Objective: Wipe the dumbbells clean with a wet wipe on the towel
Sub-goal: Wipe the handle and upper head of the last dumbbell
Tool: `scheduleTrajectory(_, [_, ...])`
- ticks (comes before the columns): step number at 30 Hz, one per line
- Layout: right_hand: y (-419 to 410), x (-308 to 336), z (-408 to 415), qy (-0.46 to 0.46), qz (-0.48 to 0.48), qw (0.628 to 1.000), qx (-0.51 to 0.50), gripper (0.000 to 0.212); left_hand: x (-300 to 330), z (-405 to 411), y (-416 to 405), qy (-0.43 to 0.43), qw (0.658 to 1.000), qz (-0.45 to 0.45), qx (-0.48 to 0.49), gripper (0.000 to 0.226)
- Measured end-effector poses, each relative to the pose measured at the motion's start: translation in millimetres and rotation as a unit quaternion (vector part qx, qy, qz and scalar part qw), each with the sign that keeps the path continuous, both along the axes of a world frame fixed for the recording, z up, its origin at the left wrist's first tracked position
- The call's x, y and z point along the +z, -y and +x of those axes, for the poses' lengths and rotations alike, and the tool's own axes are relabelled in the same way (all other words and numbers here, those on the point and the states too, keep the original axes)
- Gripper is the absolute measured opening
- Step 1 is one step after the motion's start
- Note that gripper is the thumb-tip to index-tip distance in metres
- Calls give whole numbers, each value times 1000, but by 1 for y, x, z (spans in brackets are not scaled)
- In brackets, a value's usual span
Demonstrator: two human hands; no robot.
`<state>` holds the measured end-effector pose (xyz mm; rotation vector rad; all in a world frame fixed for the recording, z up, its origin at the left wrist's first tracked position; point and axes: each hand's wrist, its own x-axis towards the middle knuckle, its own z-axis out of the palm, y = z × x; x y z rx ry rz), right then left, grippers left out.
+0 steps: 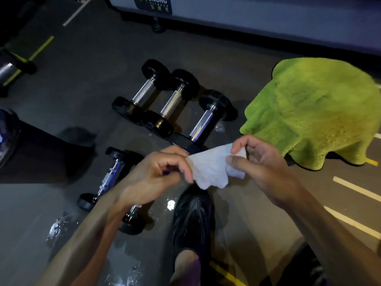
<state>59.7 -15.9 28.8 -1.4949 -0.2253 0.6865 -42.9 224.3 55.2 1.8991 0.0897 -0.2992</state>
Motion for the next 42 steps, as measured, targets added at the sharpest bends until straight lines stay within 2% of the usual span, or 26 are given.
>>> scheduleTrajectory(3, [-4, 8, 2, 71, 11, 994, 77, 36, -6, -3, -3, -36, 998, -46, -11, 20])
scheduleTrajectory(4, [-5, 11, 4, 75, 25, 991, 107, 44, -10, -3, -2, -46, 996, -79, 5, 23])
scheduleTrajectory(7, [-8, 21, 11, 67, 50, 979, 185, 56, -19, 1, 10, -79, 973, -212, 53, 47])
scheduleTrajectory(9, [-9, 26, 15, 63, 41, 972, 223, 58, -25, 4, 21, -98, 960, -261, 37, 60])
scheduleTrajectory(11, [-9, 27, 17, 51, 27, 975, 215, 55, -29, 6, 30, -119, 954, -274, 29, 50])
scheduleTrajectory(14, [-13, 18, 15, 31, 5, 995, 98, 43, -31, 5, 34, -152, 943, -284, 80, 29])
scheduleTrajectory(15, [-14, 14, 13, -1, -4, 998, 56, 43, -29, 4, 34, -157, 940, -288, 98, 25])
scheduleTrajectory(17, [-16, 4, 9, -125, -24, 992, 25, 55, -28, 3, 32, -158, 936, -296, 111, 24])
scheduleTrajectory(19, [-15, -4, 1, -257, -27, 963, 75, 61, -26, 2, 30, -160, 932, -303, 122, 29])
scheduleTrajectory(21, [-15, -10, -12, -340, 31, 932, 122, 58, -29, 0, 27, -157, 928, -310, 137, 33])
scheduleTrajectory(23, [-18, -16, -23, -378, 98, 917, 84, 51, -30, -1, 24, -163, 925, -307, 153, 36])
scheduleTrajectory(26, [-22, -20, -26, -353, 120, 927, -31, 53, -33, -1, 25, -154, 934, -260, 192, 30])
scheduleTrajectory(29, [-22, -18, -18, -272, 64, 959, -57, 55, -38, -1, 25, -108, 933, -223, 261, 38])
scheduleTrajectory(31, [-25, -20, -16, -227, 18, 972, -55, 48, -38, -3, 24, -68, 941, -213, 254, 43])
scheduleTrajectory(34, [-33, -21, -12, -190, 1, 980, -57, 32, -35, -6, 18, -30, 974, -118, 193, 24])
scheduleTrajectory(36, [-36, -19, -9, -156, -2, 988, -15, 32, -34, -6, 11, -21, 986, -30, 161, 23])
scheduleTrajectory(39, [-41, -17, -10, -117, -49, 987, 101, 46, -31, -8, 3, -10, 989, 86, 123, 29])
scheduleTrajectory(40, [-45, -18, -12, -95, -79, 984, 129, 47, -30, -9, 0, -8, 987, 107, 121, 25])
scheduleTrajectory(42, [-52, -19, -15, 2, -180, 971, 156, 36, -26, -12, -5, 10, 977, 179, 111, 15])
